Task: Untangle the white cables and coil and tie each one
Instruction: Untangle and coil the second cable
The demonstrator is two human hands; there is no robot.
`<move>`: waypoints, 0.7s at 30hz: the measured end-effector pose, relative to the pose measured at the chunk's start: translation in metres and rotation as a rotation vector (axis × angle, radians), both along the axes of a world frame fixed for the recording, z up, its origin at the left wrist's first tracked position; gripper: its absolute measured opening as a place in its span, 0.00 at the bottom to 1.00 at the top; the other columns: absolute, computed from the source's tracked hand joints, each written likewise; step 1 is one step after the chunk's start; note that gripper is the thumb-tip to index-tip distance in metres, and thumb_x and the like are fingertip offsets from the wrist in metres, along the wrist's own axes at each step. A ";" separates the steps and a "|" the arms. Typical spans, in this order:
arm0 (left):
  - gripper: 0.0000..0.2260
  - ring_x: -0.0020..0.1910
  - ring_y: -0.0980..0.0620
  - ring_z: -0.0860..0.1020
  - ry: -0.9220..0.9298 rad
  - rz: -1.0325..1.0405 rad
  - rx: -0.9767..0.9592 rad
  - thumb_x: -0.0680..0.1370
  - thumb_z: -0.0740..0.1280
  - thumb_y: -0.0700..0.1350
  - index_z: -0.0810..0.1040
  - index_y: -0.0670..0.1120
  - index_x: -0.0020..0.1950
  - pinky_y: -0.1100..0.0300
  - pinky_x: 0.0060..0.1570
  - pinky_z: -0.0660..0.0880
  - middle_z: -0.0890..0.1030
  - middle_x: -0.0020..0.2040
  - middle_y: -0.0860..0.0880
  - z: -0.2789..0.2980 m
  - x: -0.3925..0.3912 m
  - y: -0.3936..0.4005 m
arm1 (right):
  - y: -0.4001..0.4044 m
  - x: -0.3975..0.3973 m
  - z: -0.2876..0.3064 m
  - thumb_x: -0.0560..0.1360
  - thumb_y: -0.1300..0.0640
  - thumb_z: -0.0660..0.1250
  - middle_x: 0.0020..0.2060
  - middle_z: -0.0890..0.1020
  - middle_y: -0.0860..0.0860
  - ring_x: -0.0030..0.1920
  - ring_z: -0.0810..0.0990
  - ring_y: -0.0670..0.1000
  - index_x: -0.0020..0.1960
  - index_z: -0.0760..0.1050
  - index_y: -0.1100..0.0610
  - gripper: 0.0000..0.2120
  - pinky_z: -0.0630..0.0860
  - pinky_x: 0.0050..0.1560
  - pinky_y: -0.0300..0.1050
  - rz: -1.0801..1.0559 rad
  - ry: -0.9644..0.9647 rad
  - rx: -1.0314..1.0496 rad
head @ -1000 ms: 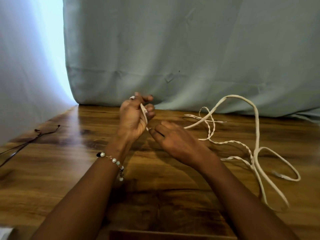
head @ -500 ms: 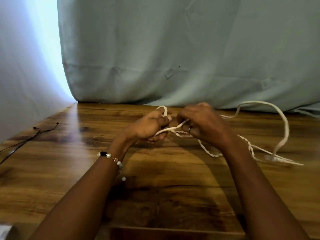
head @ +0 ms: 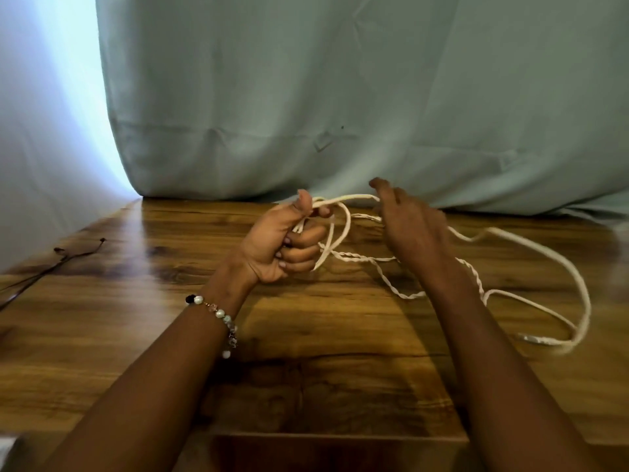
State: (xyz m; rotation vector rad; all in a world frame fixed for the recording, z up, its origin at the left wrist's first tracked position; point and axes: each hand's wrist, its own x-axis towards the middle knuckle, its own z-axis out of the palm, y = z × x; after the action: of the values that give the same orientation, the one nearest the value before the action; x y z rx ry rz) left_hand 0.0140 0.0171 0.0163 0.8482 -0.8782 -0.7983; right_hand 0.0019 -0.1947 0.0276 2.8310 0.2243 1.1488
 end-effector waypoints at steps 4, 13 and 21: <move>0.16 0.19 0.55 0.60 0.183 -0.062 -0.243 0.81 0.58 0.53 0.71 0.40 0.52 0.67 0.20 0.60 0.62 0.26 0.50 0.002 0.010 0.005 | 0.029 -0.010 -0.005 0.80 0.62 0.53 0.63 0.74 0.60 0.57 0.78 0.62 0.75 0.55 0.60 0.24 0.74 0.49 0.54 0.012 0.140 -0.198; 0.18 0.21 0.54 0.61 0.289 0.110 -0.570 0.80 0.58 0.51 0.68 0.36 0.58 0.64 0.20 0.61 0.71 0.28 0.44 0.008 0.025 0.032 | 0.060 -0.028 -0.008 0.71 0.63 0.61 0.44 0.83 0.58 0.44 0.82 0.59 0.59 0.78 0.61 0.17 0.74 0.50 0.51 0.345 -0.028 -0.383; 0.08 0.21 0.56 0.69 0.211 0.762 -0.471 0.78 0.58 0.46 0.69 0.43 0.42 0.65 0.24 0.71 0.73 0.28 0.49 0.019 0.008 0.005 | 0.072 -0.025 -0.017 0.73 0.61 0.64 0.45 0.81 0.58 0.47 0.80 0.58 0.51 0.81 0.62 0.11 0.76 0.48 0.52 0.508 -0.120 -0.434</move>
State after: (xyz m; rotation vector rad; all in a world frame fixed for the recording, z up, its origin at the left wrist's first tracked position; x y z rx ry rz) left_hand 0.0219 0.0218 0.0351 0.5894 -0.4587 -0.0018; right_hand -0.0227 -0.1223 0.0101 2.3693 1.0855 1.1582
